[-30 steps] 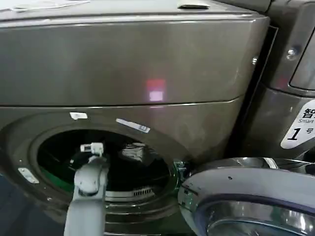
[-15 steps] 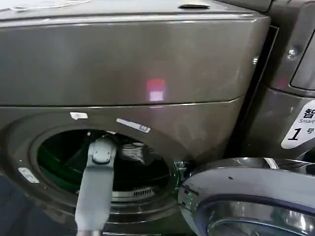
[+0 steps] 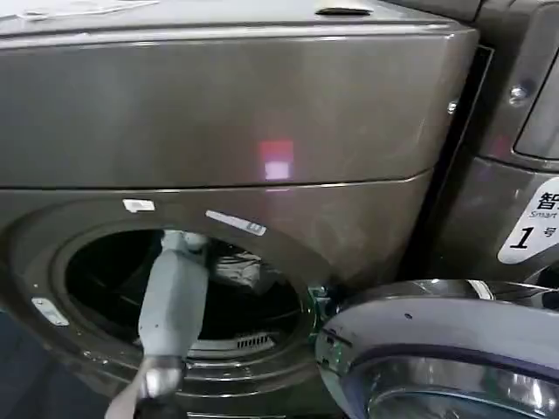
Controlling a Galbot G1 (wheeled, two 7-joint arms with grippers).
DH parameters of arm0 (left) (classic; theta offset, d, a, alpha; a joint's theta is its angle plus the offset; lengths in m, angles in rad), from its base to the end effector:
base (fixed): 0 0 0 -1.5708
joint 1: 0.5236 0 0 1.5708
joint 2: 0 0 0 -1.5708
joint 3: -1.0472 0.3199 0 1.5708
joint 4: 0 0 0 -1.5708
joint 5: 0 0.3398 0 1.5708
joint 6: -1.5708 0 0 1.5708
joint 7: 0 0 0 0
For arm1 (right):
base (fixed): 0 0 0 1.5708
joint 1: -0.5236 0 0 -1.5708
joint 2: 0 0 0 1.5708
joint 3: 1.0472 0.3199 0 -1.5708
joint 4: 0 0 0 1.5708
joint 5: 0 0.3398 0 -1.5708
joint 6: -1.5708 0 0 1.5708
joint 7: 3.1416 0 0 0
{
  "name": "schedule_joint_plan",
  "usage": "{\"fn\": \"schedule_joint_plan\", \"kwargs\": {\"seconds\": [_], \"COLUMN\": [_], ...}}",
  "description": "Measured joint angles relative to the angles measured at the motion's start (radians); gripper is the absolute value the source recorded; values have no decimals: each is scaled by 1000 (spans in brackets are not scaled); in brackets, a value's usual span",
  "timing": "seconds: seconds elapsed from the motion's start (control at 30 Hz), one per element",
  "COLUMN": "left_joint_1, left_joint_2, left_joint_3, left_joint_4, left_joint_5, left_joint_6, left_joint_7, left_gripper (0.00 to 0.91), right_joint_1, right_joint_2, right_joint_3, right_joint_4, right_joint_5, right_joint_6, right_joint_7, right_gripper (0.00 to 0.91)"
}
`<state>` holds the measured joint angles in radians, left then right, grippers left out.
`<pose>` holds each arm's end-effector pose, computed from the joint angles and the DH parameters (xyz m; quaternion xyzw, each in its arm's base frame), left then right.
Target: Grasp the clothes from the dryer.
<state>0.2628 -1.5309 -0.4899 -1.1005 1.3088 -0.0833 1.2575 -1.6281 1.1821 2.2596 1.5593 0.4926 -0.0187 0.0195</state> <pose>0.5491 0.0087 -0.1216 -0.3934 -0.6557 -0.5977 0.2408 -0.1415 -0.4329 -0.1137 0.6820 0.7050 -0.1543 0.1187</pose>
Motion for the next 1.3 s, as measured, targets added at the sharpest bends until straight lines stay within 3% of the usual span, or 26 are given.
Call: {"fn": "schedule_joint_plan", "kwargs": {"seconds": [0.27, 1.3], "left_joint_1": [-52, -101], "left_joint_2": [21, 45], "left_joint_3": [51, 82], "left_joint_4": [110, 456], "left_joint_5": [21, -116], "left_joint_6": [-78, -36], "left_joint_7": [47, 4], "left_gripper": [907, 907], "right_joint_1": [12, 13], "right_joint_2": [9, 13], "right_joint_3": [-16, -37], "right_joint_4": [5, 6], "right_joint_5": [-11, -18], "right_joint_6": [7, 14], "right_joint_7": [0, 1], "right_gripper": [907, 907]}}
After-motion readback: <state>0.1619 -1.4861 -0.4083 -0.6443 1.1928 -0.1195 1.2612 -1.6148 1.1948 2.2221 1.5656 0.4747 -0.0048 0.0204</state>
